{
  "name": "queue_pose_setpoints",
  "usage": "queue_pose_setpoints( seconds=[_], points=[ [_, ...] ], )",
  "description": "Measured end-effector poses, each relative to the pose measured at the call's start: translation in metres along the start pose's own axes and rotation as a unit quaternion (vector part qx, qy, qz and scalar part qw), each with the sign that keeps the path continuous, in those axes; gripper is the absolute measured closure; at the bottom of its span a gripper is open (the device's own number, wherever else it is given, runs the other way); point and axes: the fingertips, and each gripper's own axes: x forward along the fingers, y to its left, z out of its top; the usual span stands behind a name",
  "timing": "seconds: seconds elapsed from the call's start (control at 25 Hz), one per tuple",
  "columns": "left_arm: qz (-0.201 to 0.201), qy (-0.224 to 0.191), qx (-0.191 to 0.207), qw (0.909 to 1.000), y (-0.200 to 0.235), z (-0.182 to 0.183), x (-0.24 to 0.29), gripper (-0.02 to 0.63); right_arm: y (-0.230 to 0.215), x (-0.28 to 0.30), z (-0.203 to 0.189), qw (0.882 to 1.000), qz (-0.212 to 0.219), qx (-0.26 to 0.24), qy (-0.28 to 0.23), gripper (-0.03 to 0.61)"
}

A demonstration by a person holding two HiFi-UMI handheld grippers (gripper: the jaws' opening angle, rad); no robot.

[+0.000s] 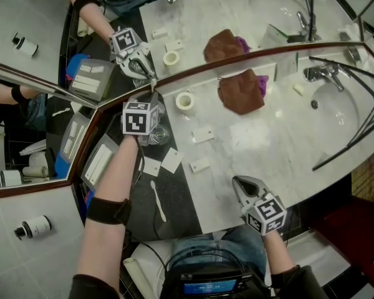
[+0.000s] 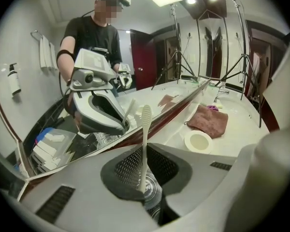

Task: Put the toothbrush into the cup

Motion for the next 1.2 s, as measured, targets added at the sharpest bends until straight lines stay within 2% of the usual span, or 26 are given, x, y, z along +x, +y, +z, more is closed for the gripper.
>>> queue_pose_setpoints(
  seconds=[0.36, 0.64, 0.84, 0.96, 1.2],
  points=[
    [0.031, -0.056, 0.001, 0.998, 0.0, 0.025, -0.038, 0.58, 0.008, -0.005, 0.011, 1.0, 0.013, -0.018, -0.006, 0.558],
    [0.055, -0.138, -0.012, 0.9888, -0.006, 0.049, -0.105, 0.58, 0.023, -0.012, 0.045, 0.997, 0.036, -0.06, -0.011, 0.558],
    [0.055, -0.17, -0.026, 0.9836, -0.021, 0.054, -0.164, 0.58, 0.038, -0.018, 0.069, 0.994, 0.061, -0.092, -0.019, 0.558],
    [0.054, -0.185, -0.036, 0.9806, -0.034, 0.049, -0.203, 0.58, 0.049, -0.02, 0.084, 0.99, 0.08, -0.115, -0.022, 0.558],
    [0.076, -0.197, -0.08, 0.9742, -0.058, 0.015, -0.273, 0.58, 0.068, -0.018, 0.101, 0.981, 0.115, -0.155, -0.02, 0.558]
  ],
)
